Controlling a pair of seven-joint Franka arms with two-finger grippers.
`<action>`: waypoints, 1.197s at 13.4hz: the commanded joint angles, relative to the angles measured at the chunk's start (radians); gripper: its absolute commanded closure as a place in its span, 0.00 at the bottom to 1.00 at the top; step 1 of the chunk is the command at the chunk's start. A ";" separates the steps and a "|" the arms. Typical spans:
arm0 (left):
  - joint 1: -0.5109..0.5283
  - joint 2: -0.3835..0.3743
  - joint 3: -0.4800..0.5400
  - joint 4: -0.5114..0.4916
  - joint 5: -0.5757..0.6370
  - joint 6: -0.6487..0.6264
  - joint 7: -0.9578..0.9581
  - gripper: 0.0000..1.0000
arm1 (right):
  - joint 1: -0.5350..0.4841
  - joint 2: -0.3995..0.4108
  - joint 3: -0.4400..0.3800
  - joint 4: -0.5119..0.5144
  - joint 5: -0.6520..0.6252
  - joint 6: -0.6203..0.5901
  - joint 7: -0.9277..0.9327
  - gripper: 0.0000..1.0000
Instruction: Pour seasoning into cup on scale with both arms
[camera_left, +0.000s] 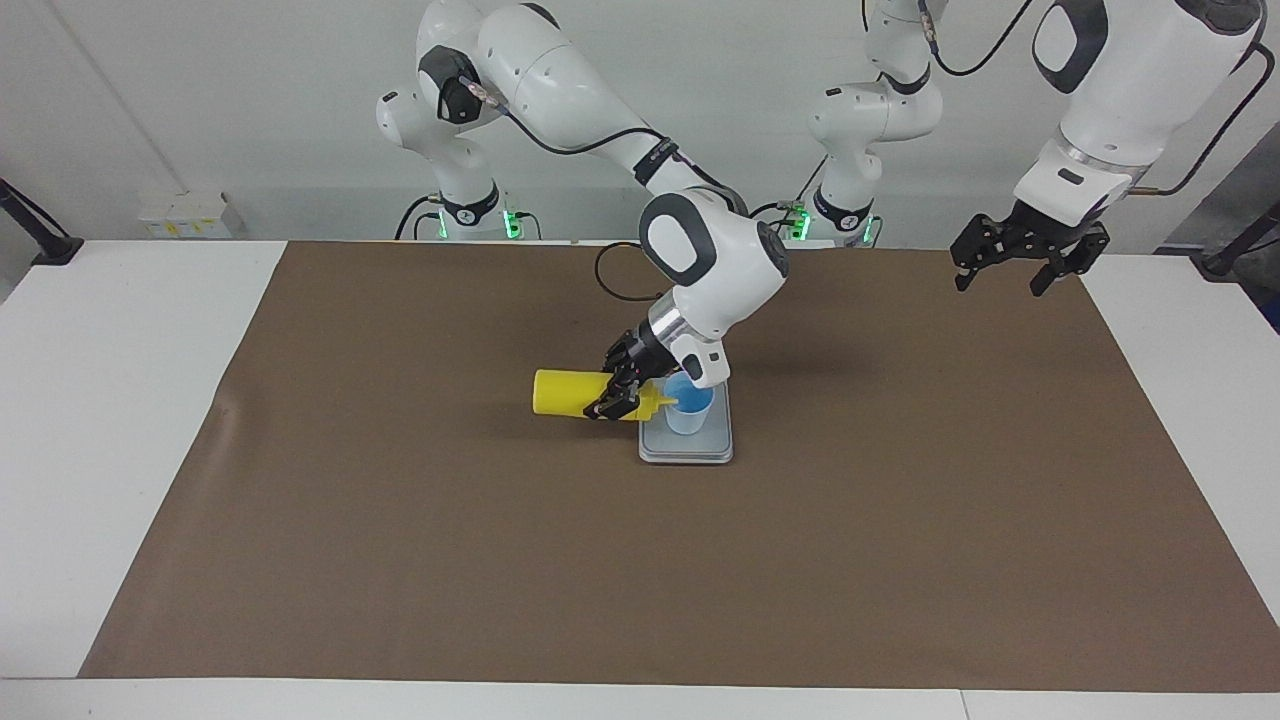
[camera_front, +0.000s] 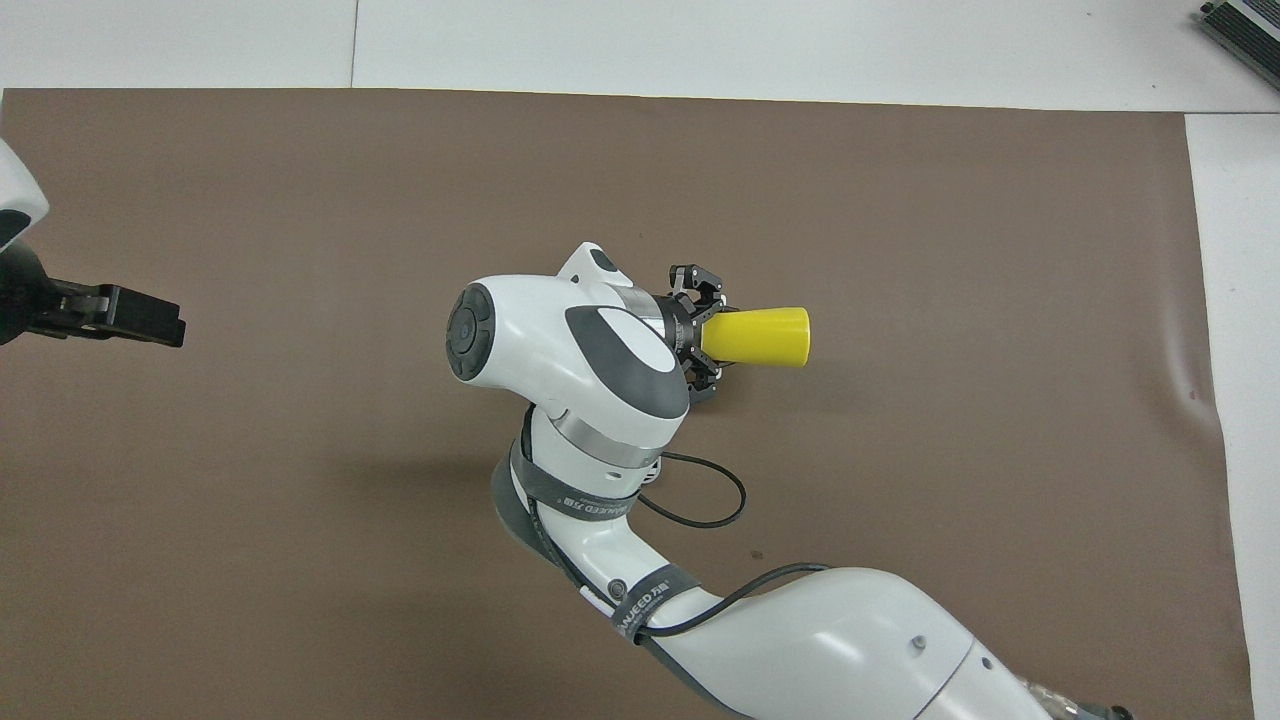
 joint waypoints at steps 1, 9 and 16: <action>0.009 -0.022 -0.001 -0.021 -0.012 0.000 0.006 0.00 | -0.003 -0.026 0.008 -0.013 -0.022 -0.027 -0.050 1.00; 0.009 -0.022 -0.001 -0.021 -0.012 0.000 0.006 0.00 | -0.089 -0.146 0.010 -0.109 0.136 0.042 -0.086 1.00; 0.009 -0.022 -0.001 -0.021 -0.012 0.000 0.008 0.00 | -0.294 -0.443 0.010 -0.519 0.410 0.396 -0.152 1.00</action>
